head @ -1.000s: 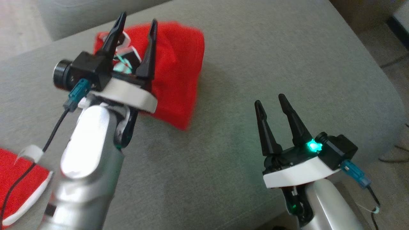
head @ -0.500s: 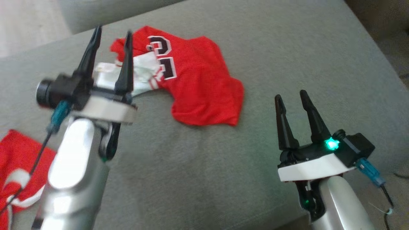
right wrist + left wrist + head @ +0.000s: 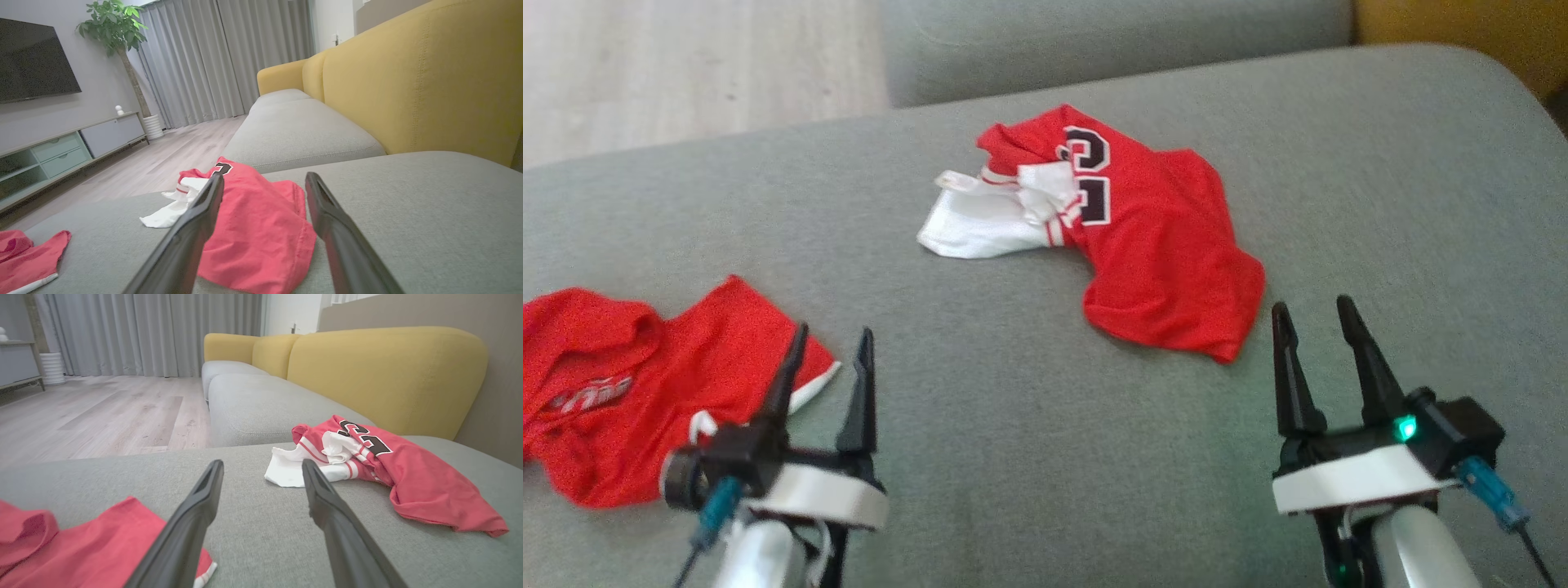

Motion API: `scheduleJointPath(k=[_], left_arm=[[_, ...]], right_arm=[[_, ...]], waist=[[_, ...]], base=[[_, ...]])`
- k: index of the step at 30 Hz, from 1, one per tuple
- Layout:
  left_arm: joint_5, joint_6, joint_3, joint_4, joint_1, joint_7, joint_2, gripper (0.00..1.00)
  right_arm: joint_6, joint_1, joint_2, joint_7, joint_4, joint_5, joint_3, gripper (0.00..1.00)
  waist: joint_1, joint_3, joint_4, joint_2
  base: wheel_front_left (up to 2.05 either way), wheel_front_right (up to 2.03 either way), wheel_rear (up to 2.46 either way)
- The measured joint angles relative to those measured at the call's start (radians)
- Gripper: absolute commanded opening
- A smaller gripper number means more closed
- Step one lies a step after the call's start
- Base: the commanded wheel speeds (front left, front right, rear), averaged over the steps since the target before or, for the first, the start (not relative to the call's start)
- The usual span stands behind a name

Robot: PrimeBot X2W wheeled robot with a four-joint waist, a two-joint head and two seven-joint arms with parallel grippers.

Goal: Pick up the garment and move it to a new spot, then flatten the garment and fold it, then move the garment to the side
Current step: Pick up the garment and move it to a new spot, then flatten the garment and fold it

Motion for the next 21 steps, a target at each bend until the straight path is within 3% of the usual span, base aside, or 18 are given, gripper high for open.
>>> scheduleJointPath(k=[5,11,16,21], left_arm=[[0.001,0.009,0.014,-0.053,0.094,-0.002,-0.048,1.0],[0.036,-0.002,0.021,-0.085,0.109,-0.003,-0.065,1.0],[0.061,-0.011,0.021,-0.089,0.069,-0.003,-0.074,1.0],[0.068,-0.029,0.017,-0.081,0.053,-0.003,-0.086,1.0]], right_arm=[[0.0,0.037,0.0,0.0,0.012,-0.008,-0.003,1.0],[0.0,0.04,0.0,0.0,0.038,-0.031,-0.031,1.0],[0.0,0.021,0.0,0.0,0.149,-0.058,-0.08,1.0],[0.0,-0.069,0.0,0.0,0.343,-0.053,-0.106,1.0]], waist=[[-0.0001,-0.046,0.044,0.0],[0.0001,-0.041,0.072,0.0],[0.0002,-0.005,0.084,0.0],[0.0003,0.029,0.103,0.0]], base=[[0.0,0.0,0.0],[0.0,0.0,0.0],[0.0,0.0,0.0],[0.0,0.0,0.0]])
